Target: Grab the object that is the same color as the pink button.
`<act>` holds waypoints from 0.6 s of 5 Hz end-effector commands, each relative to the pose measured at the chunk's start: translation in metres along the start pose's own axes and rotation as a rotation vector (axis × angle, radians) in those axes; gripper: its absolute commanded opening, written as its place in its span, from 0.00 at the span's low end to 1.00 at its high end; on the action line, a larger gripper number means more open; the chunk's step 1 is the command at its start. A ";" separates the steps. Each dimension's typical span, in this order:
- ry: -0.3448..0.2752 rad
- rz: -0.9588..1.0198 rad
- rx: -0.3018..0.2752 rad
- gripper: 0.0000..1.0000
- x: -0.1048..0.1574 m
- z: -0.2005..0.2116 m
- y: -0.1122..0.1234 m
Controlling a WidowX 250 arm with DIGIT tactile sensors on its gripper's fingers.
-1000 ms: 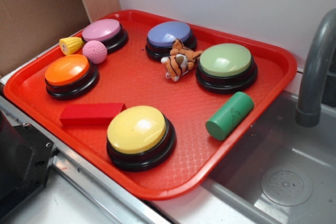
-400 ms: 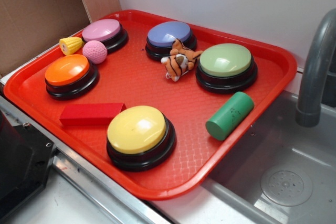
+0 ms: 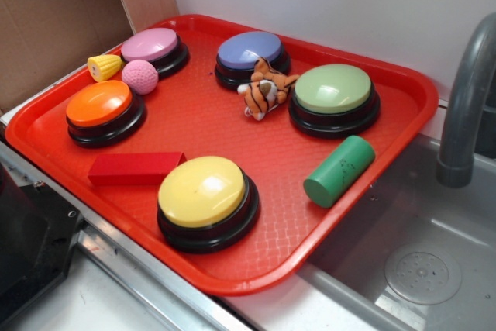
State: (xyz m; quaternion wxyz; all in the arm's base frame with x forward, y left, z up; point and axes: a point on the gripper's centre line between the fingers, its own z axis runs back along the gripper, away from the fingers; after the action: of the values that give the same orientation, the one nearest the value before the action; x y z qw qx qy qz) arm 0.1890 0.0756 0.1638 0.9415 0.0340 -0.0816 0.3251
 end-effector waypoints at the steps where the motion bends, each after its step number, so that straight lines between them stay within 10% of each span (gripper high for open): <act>1: -0.018 0.082 -0.015 1.00 0.025 -0.062 0.014; 3: 0.015 0.088 -0.030 1.00 0.032 -0.108 0.010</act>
State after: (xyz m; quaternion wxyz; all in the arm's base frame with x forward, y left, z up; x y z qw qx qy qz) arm 0.2223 0.1104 0.0549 0.9283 0.0114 -0.0630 0.3664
